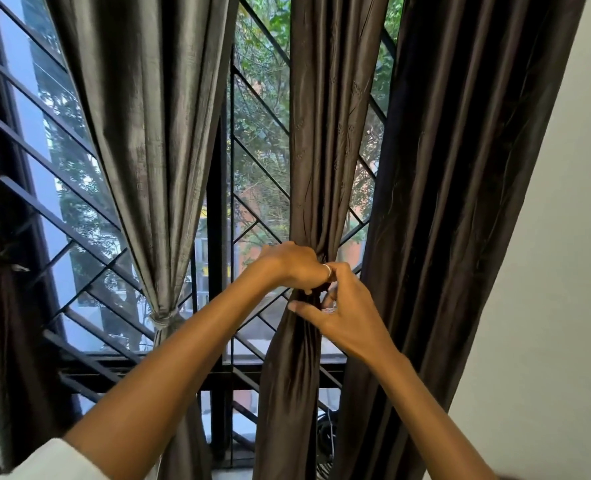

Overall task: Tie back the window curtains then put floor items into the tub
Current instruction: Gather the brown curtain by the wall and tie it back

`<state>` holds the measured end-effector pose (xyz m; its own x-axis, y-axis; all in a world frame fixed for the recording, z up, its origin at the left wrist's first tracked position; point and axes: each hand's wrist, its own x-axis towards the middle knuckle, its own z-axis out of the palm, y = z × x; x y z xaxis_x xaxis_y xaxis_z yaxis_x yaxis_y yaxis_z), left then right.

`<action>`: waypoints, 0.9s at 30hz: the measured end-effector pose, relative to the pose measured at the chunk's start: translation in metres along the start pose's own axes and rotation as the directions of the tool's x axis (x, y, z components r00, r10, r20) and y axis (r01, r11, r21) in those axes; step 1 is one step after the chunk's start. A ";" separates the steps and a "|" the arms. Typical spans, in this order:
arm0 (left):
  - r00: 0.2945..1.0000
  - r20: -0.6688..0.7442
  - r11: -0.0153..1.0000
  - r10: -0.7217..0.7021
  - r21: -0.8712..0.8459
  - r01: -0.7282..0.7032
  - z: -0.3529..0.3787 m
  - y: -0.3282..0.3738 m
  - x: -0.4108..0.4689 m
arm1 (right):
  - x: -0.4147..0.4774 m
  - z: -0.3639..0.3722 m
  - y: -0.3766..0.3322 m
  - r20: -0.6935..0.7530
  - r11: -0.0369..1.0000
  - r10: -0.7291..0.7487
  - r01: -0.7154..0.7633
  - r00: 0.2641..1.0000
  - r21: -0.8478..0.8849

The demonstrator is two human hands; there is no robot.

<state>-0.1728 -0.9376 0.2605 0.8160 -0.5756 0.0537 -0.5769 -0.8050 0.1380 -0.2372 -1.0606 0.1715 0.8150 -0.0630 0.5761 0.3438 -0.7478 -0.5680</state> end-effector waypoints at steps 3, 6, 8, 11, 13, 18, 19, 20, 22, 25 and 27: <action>1.000 -0.016 1.000 -0.009 0.000 0.009 0.002 0.005 0.000 | -0.002 0.007 -0.001 -0.134 1.000 -0.011 0.011 0.991 0.006; 0.998 -0.052 1.000 -0.027 -0.005 0.027 0.003 0.005 -0.001 | -0.003 0.009 -0.006 -0.179 0.999 -0.029 0.035 0.983 0.027; 0.996 -0.076 0.999 -0.041 -0.013 0.040 0.005 0.004 -0.001 | -0.002 0.010 -0.008 -0.194 0.999 -0.017 0.025 0.981 0.038; 0.991 -0.119 0.998 -0.056 -0.034 0.052 0.008 0.001 0.000 | -0.001 0.009 -0.008 -0.211 0.999 0.010 0.001 0.977 0.049; 0.990 -0.129 0.997 -0.060 -0.061 0.052 0.010 -0.003 0.001 | -0.002 0.009 -0.008 -0.219 0.999 0.011 -0.001 0.976 0.044; 0.987 -0.158 0.997 -0.043 -0.072 0.032 0.019 -0.008 0.000 | -0.004 0.013 -0.003 -0.240 1.000 0.031 -0.029 0.970 0.010; 0.984 -0.172 0.998 -0.039 -0.063 0.028 0.022 -0.008 -0.001 | -0.006 0.014 -0.001 -0.261 0.999 0.048 -0.050 0.964 -0.003; 0.982 -0.188 0.998 -0.035 -0.061 0.024 0.025 -0.009 -0.002 | -0.007 0.015 0.001 -0.288 0.998 0.059 -0.067 0.956 -0.019; 0.973 -0.230 0.998 -0.022 -0.069 0.006 0.034 -0.013 -0.002 | -0.009 0.014 0.004 -0.323 0.995 0.047 -0.072 0.945 -0.065; 0.939 -0.343 0.982 0.001 -0.178 -0.066 0.064 -0.023 0.002 | -0.009 0.014 0.013 -0.281 0.986 -0.010 -0.038 0.960 -0.165; 0.884 -0.467 0.940 0.001 -0.301 -0.160 0.086 -0.028 0.003 | -0.008 0.014 0.018 -0.254 0.977 -0.011 -0.044 0.967 -0.210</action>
<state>-0.1575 -0.9290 0.1714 0.7378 -0.4427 0.5096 -0.6621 -0.6215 0.4187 -0.2309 -1.0648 0.1486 0.6661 -0.2201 0.7126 0.2019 -0.8666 -0.4564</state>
